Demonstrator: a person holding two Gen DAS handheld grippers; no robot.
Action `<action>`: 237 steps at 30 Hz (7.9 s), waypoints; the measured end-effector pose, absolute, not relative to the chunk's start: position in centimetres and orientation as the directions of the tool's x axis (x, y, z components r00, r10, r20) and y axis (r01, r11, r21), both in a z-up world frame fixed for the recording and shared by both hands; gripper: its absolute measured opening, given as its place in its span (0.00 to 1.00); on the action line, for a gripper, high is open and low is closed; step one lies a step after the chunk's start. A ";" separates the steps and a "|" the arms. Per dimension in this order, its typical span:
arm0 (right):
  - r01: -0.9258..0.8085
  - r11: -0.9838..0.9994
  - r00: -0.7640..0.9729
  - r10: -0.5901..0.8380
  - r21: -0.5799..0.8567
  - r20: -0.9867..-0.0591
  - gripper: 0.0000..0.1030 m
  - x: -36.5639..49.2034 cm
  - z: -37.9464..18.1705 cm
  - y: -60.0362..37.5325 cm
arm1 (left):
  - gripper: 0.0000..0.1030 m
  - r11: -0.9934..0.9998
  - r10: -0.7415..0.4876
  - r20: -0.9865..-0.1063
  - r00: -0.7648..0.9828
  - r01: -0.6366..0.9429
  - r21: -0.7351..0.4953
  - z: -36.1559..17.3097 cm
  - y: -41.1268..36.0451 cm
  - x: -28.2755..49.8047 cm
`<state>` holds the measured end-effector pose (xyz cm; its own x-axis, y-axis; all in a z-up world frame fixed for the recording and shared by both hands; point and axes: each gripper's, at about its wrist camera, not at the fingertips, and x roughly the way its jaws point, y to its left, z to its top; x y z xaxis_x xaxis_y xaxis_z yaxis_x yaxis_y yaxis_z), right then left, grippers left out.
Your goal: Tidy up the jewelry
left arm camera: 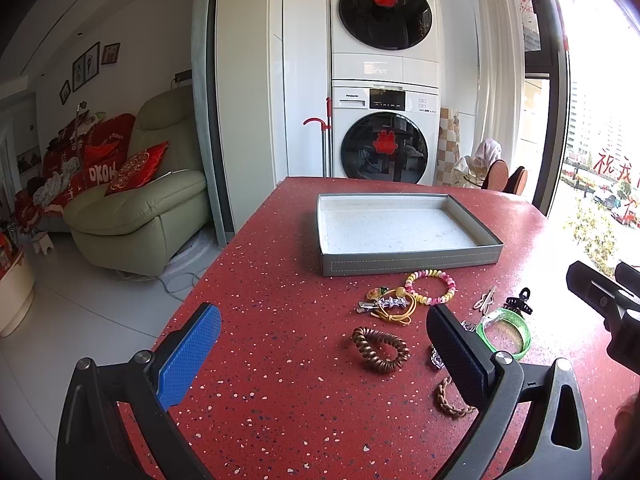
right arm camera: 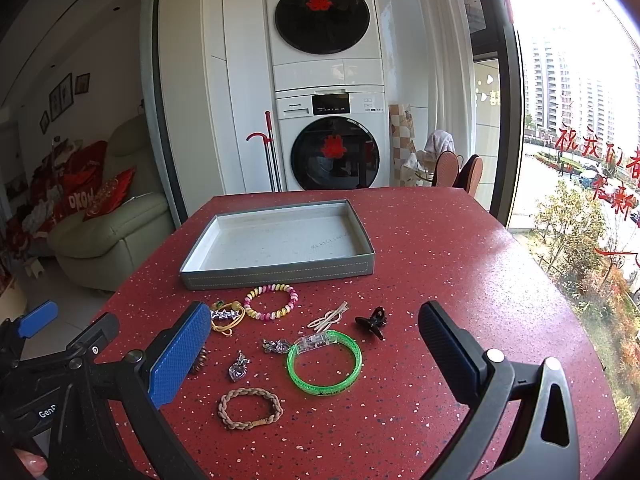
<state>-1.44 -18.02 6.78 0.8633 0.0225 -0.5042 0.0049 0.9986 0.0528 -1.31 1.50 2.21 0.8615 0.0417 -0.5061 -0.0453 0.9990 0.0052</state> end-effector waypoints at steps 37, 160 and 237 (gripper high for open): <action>0.004 0.998 0.862 0.026 0.058 -0.506 1.00 -1.4 6.8 -18.0 | 1.00 0.999 0.040 -0.511 0.858 -0.042 0.007 2.1 1.3 -1.3; 0.075 0.993 0.466 0.051 0.096 -0.883 0.08 32.0 -2.3 -20.5 | 0.29 0.986 -0.106 -0.830 0.547 0.167 -0.016 -4.4 -2.5 33.5; 0.133 0.982 0.510 0.045 0.131 -0.859 1.00 9.7 -0.1 -25.0 | 1.00 0.951 -0.189 -0.808 0.558 0.309 -0.010 -4.3 0.2 11.5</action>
